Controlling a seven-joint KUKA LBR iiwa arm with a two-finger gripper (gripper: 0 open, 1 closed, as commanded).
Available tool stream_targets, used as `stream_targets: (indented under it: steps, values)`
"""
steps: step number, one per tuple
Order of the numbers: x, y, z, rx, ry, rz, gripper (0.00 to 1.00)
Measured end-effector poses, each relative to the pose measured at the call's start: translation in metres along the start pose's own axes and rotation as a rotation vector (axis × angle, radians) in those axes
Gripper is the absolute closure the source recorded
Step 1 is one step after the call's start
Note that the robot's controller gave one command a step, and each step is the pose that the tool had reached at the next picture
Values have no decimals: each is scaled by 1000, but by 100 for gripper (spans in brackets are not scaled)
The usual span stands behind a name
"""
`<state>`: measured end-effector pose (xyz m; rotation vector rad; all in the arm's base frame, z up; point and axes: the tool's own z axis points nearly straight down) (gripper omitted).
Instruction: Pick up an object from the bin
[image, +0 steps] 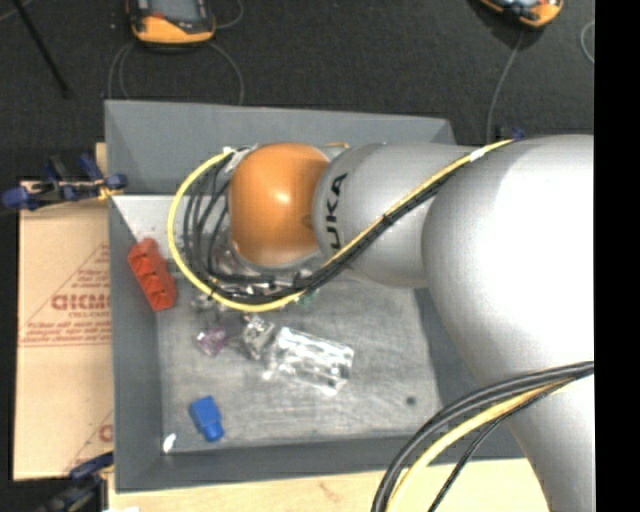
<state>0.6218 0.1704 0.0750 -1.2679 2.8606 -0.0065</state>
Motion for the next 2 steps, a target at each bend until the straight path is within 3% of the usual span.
stream_targets:
  steps: [1, 2]
  values:
    - [-17, -11, 1, -3, 0, -125, 0]
    - [58, 26, -5, -10, 10, 17, 0]
